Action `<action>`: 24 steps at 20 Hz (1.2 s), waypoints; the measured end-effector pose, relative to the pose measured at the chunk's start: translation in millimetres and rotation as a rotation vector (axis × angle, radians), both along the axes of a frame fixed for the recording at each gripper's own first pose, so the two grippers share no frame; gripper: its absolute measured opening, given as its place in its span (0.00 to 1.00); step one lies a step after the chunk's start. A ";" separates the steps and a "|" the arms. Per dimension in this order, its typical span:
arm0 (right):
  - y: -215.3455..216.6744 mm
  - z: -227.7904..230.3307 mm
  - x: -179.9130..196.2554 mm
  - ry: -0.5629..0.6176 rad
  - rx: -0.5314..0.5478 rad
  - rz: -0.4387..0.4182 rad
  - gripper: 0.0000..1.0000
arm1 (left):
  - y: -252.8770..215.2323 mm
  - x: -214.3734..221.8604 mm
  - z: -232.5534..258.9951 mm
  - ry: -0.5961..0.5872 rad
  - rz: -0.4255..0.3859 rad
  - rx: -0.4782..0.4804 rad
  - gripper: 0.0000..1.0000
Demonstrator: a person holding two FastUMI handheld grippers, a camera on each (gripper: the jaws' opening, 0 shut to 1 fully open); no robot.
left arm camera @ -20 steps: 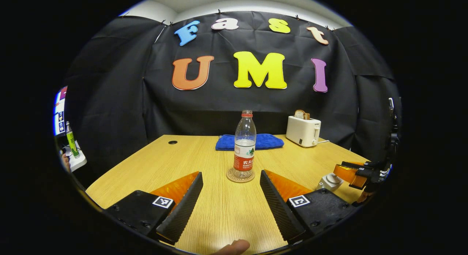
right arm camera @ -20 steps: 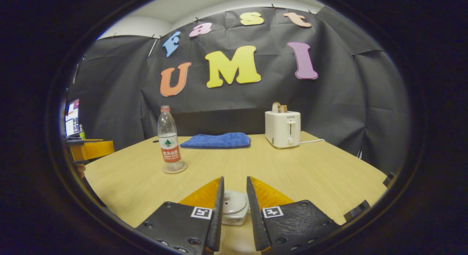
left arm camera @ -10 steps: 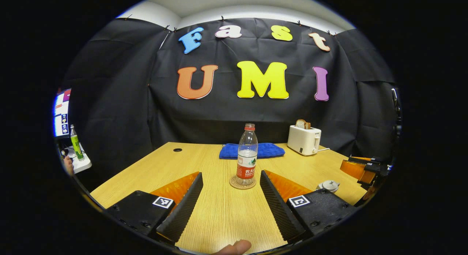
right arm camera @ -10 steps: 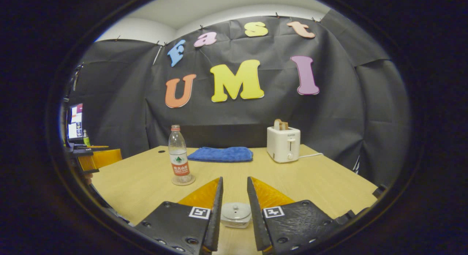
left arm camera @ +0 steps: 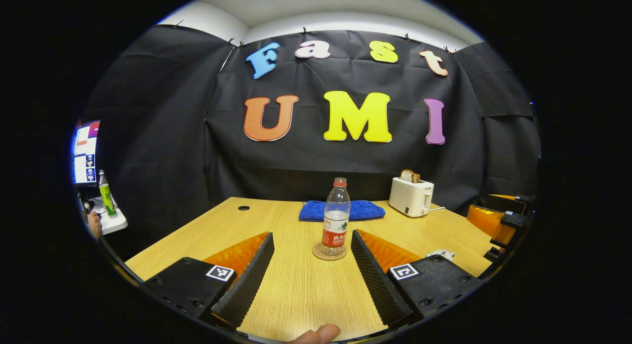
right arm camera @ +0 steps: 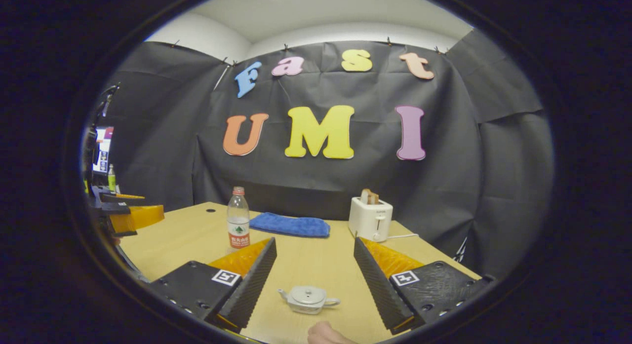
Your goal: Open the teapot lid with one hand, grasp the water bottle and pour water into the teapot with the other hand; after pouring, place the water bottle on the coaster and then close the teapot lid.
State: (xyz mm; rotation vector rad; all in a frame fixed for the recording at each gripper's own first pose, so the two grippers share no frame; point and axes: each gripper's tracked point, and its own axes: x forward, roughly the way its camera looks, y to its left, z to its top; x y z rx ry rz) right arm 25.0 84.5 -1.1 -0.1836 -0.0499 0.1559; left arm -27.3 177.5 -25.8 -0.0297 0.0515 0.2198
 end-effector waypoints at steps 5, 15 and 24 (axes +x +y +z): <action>7.5 -10.1 -10.5 0.011 -0.012 0.030 0.95 | -12.0 -0.5 -1.2 0.006 -0.009 0.014 0.98; -3.5 -23.1 -2.9 0.053 0.003 0.016 0.95 | -14.5 5.2 -10.1 0.024 -0.003 0.033 0.98; -5.3 -30.2 0.4 0.080 0.020 0.014 0.95 | -15.5 5.9 -13.7 0.030 -0.003 0.041 0.98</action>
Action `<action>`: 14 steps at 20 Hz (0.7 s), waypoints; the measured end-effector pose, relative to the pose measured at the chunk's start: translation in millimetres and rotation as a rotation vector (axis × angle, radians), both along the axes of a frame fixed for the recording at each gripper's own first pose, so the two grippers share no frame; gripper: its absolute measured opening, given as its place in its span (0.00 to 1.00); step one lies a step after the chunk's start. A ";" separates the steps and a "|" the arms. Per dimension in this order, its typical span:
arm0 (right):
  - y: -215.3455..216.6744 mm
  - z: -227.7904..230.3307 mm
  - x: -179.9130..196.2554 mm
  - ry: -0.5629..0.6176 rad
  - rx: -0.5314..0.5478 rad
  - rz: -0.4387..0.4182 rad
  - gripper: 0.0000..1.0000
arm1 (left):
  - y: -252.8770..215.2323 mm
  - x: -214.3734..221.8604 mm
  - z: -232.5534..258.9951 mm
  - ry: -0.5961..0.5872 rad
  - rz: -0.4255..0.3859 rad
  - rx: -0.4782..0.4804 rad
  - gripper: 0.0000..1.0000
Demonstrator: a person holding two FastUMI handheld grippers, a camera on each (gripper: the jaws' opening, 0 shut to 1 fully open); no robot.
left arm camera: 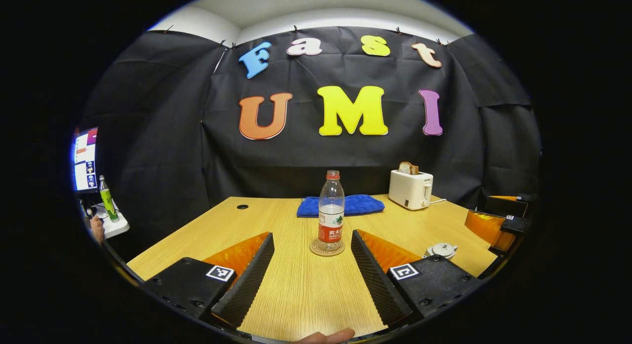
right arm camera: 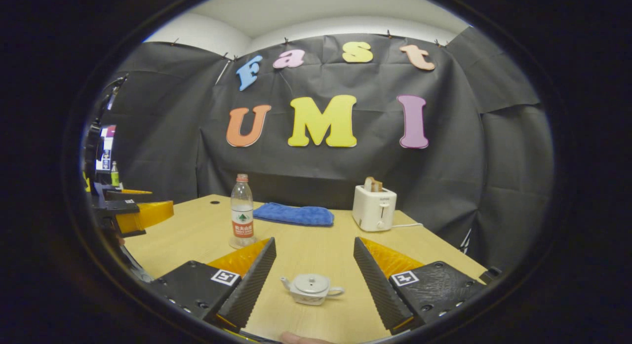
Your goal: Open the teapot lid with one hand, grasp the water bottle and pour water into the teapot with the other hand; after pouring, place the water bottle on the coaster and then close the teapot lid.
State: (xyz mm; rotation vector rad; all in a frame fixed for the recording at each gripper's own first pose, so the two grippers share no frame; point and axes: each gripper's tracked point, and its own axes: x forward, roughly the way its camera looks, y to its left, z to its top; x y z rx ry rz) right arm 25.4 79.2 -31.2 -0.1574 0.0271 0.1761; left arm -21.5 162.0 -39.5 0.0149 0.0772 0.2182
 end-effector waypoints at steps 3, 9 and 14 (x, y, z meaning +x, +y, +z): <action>-1.7 -1.8 1.3 0.007 0.005 -0.003 0.97 | 0.0 0.0 -0.6 0.001 0.001 -0.001 0.98; -2.9 -3.1 1.8 0.016 0.013 -0.003 0.97 | 0.6 -0.1 -0.5 0.003 0.004 -0.003 0.98; -2.8 -5.3 3.5 0.021 0.015 -0.005 0.95 | 0.3 1.0 -3.6 0.010 0.004 -0.001 0.98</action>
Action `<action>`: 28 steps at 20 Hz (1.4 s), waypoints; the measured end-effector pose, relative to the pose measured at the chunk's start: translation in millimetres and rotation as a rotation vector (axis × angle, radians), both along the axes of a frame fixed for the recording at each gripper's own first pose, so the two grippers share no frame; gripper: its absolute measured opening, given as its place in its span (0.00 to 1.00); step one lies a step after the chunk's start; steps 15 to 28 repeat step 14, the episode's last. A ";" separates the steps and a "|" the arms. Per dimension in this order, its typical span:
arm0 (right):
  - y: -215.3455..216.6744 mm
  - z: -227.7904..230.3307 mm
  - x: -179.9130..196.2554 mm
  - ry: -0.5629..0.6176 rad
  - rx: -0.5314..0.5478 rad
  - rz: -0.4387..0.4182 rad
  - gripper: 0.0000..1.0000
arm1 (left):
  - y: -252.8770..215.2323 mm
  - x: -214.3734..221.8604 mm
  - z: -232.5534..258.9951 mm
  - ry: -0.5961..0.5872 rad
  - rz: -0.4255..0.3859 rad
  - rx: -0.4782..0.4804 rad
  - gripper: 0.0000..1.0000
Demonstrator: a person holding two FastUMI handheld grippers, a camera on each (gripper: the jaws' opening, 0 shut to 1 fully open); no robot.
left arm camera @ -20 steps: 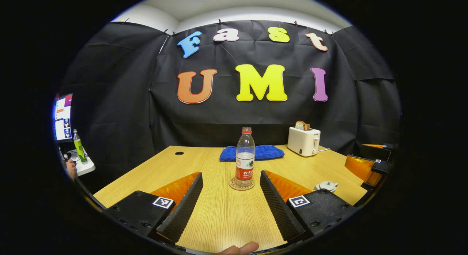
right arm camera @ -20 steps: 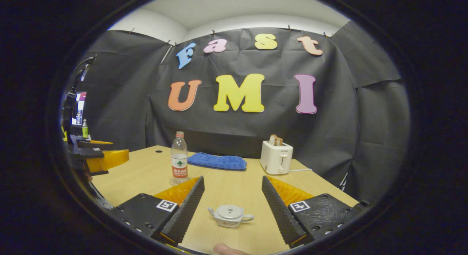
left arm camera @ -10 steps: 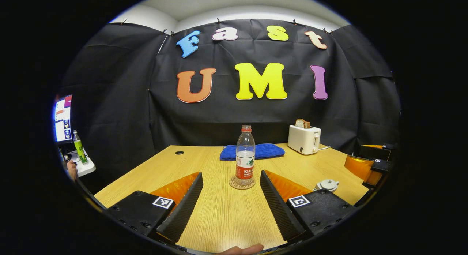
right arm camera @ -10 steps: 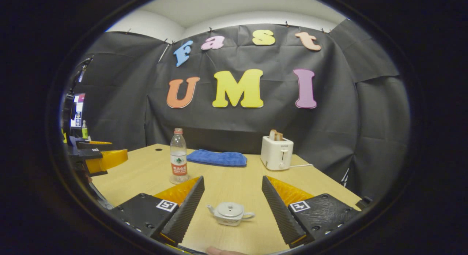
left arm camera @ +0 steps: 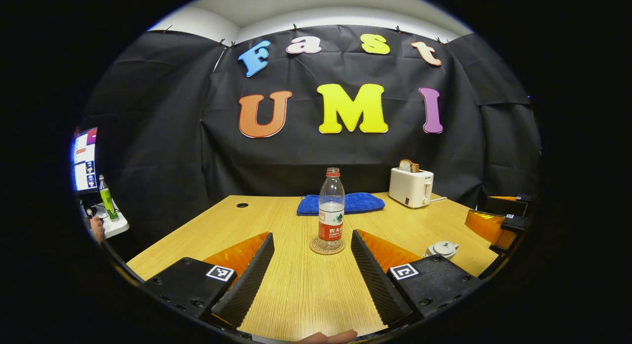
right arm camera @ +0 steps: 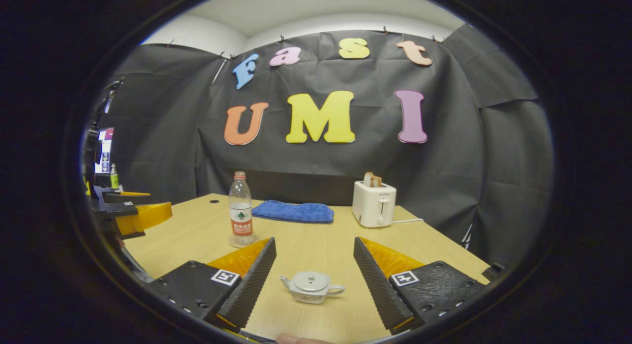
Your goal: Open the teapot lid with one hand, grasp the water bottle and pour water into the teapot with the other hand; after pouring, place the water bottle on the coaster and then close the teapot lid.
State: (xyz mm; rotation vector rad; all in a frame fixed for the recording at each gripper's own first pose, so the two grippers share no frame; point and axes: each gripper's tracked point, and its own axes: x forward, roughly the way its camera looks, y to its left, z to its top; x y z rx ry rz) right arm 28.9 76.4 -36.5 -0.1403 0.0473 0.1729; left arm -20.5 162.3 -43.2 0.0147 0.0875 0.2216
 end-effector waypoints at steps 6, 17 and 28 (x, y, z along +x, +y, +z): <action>0.0 -4.5 2.8 0.017 0.009 0.002 0.97 | -0.5 0.2 -2.7 0.008 0.003 0.000 0.98; -3.2 -4.0 3.4 0.016 0.018 -0.003 0.95 | -6.1 2.0 -1.9 0.006 -0.007 0.002 0.98; -3.2 -4.0 3.4 0.016 0.018 -0.003 0.95 | -6.1 2.0 -1.9 0.006 -0.007 0.002 0.98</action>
